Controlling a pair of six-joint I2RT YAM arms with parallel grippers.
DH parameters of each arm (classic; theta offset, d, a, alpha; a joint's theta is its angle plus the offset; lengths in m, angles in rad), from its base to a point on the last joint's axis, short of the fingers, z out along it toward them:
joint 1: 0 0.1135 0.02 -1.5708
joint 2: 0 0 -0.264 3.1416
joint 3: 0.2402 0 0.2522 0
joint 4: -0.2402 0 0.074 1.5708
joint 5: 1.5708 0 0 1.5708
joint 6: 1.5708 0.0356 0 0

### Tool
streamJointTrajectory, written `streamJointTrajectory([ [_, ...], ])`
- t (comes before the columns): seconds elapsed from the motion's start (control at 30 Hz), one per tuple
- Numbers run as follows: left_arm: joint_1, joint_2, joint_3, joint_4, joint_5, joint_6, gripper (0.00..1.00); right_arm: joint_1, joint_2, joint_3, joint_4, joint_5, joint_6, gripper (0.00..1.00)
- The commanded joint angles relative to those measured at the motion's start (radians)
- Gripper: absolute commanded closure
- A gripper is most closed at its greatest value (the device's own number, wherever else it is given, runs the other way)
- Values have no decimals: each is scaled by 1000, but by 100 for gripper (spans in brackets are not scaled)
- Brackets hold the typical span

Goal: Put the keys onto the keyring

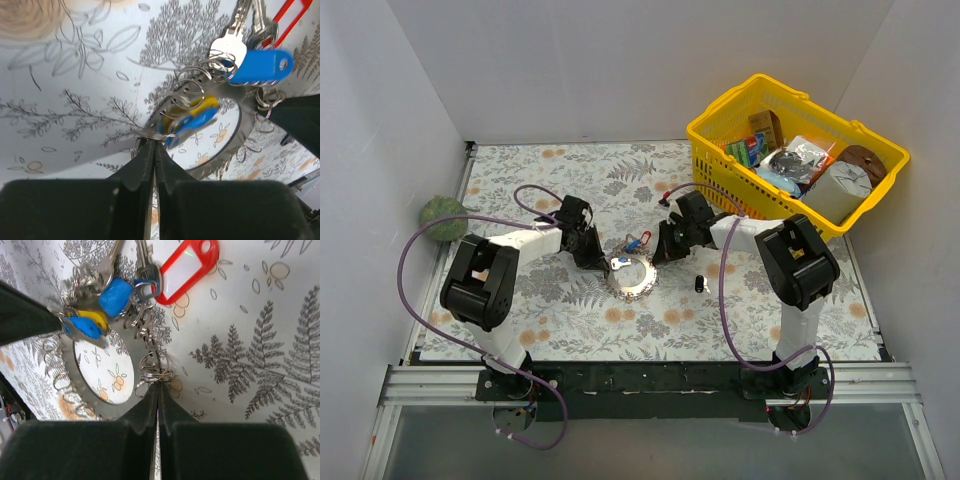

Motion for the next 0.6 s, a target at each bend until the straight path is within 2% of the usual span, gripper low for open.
streamJointTrajectory([
  [0.0,-43,-51,-71,13,35,-46,100,12,31,64,12,-3,7,96],
  [0.23,-91,-153,-152,48,46,-125,98,12,28,72,3,4,1,96],
  [0.3,-94,-199,-162,47,29,-129,89,12,22,73,-3,11,-4,96],
  [0.37,-92,-230,-163,41,-3,-126,75,12,15,75,-15,24,-8,96],
  [0.4,-92,-256,-157,38,-11,-125,60,12,2,76,-20,33,-15,96],
  [0.5,-92,-296,-127,36,-28,-114,46,12,-25,82,-46,64,-31,96],
  [0.57,-92,-310,-101,44,-40,-108,42,10,-44,91,-71,92,-39,96],
])
